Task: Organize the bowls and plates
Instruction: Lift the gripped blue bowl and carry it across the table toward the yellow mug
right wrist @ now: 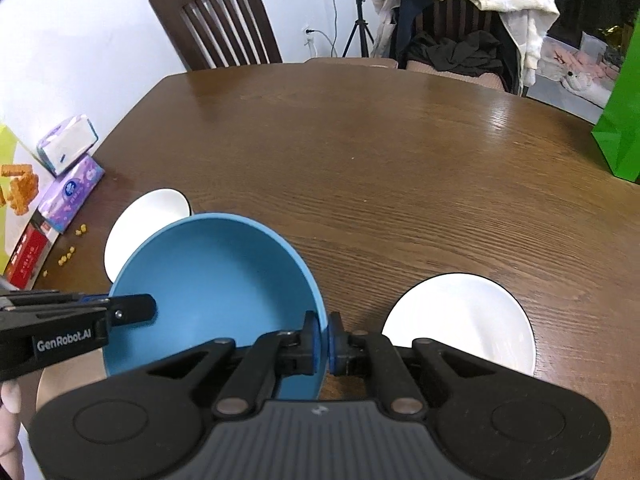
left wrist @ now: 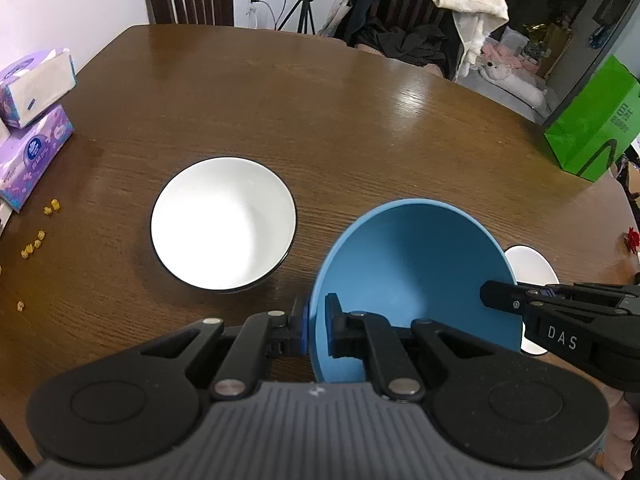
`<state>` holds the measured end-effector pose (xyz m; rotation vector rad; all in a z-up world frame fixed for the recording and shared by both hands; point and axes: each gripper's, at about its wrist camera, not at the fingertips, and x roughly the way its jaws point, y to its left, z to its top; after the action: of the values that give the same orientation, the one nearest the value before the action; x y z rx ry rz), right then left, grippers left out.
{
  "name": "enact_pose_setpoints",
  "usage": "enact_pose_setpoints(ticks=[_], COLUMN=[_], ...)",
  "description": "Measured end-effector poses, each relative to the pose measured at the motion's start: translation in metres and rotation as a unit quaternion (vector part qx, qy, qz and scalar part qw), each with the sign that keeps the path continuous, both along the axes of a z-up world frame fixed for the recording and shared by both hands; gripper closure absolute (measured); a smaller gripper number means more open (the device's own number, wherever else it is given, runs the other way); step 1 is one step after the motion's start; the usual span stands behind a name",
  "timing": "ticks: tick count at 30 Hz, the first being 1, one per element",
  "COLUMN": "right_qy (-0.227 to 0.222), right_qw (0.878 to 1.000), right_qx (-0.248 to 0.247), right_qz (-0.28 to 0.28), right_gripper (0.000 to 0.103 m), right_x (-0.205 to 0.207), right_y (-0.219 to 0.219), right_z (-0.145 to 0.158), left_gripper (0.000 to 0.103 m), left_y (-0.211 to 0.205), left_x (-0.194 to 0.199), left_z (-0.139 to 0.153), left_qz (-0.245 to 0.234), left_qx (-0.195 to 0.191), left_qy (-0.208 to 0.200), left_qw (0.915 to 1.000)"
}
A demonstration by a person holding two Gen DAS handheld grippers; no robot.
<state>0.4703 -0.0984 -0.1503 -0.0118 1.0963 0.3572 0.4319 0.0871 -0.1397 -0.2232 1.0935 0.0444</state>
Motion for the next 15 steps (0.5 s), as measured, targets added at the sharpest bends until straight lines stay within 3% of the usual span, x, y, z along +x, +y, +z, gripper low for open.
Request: enact_pose_setpoints(ticks=[15], right_qy=[-0.022], right_qw=[0.999], right_qx=[0.019], right_qz=[-0.038], right_gripper=[0.098], right_x=[-0.042], right_y=[-0.021], right_z=[0.019], left_gripper=[0.094], left_y=[-0.022], left_x=[-0.038], left_z=[0.029], left_qz=[-0.019], left_qx=[0.012], left_qy=[-0.031], left_qw=[0.9993])
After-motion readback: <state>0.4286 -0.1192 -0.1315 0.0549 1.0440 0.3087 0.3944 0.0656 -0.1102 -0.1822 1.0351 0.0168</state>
